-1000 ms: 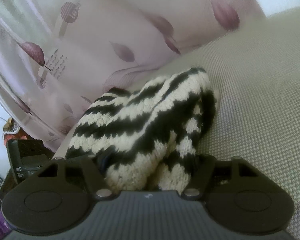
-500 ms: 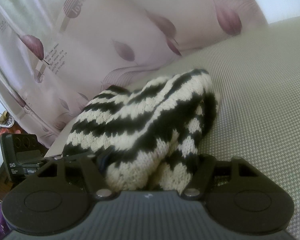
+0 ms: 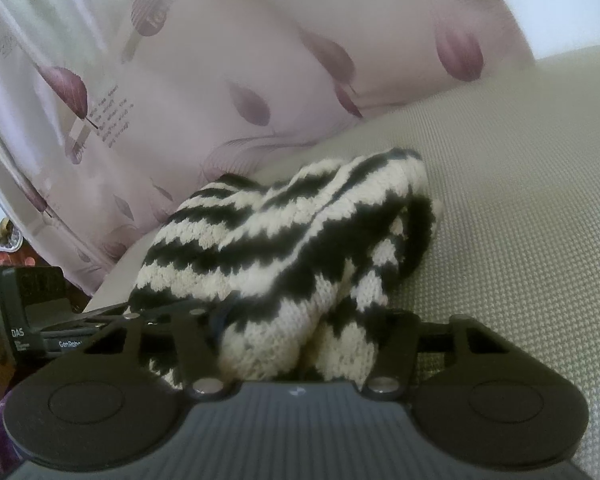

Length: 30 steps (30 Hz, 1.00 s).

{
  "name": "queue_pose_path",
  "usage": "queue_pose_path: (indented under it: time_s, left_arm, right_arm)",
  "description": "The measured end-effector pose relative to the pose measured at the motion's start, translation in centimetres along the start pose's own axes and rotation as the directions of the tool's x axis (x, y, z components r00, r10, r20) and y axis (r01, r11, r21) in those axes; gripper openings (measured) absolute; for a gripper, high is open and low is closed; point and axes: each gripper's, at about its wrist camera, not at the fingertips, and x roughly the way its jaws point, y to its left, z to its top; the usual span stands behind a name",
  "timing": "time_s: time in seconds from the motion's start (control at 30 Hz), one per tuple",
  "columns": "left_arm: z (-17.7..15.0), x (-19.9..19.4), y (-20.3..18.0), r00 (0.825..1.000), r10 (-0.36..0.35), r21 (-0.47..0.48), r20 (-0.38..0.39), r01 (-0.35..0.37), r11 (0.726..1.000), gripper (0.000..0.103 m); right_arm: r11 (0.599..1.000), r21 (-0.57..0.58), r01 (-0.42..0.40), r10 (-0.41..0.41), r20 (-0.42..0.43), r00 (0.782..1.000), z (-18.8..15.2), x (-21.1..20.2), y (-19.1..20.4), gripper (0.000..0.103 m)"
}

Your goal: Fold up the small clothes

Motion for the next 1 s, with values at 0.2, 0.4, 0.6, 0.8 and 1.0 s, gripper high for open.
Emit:
queue_pose_path:
  time_s: [0.2,0.4,0.6,0.8,1.0]
  left_arm:
    - [0.2,0.2,0.4,1.000,-0.016,-0.010,-0.015,0.016,1.000,0.089]
    - [0.2,0.3,0.8,0.999,-0.031,-0.024,-0.018,0.030,0.999,0.083]
    - [0.1,-0.9,-1.0,1.000,0.014,0.055,0.020,-0.015,0.998,0.066]
    - [-0.2,-2.4,-2.4,0.998,0.047,0.095,0.033,-0.050,0.994,0.064]
    - [-0.8,-4.5,-3.1,0.997,0.066,0.108,0.044,-0.071,0.992,0.063]
  right_arm:
    - [0.993,0.098,-0.070,0.075,-0.043,0.996,0.5,0.5,-1.8,0.069]
    - [0.994,0.075,-0.076,0.079,-0.041,0.996,0.7,0.9,-1.6,0.063]
    - [1.000,-0.019,0.010,-0.010,0.008,1.000,0.2,-0.3,1.1,0.049]
    - [1.000,0.005,0.018,-0.018,0.059,0.998,-0.5,-1.6,2.3,0.047]
    - [1.000,0.024,-0.005,0.003,0.080,0.997,-0.9,-2.7,3.9,0.046]
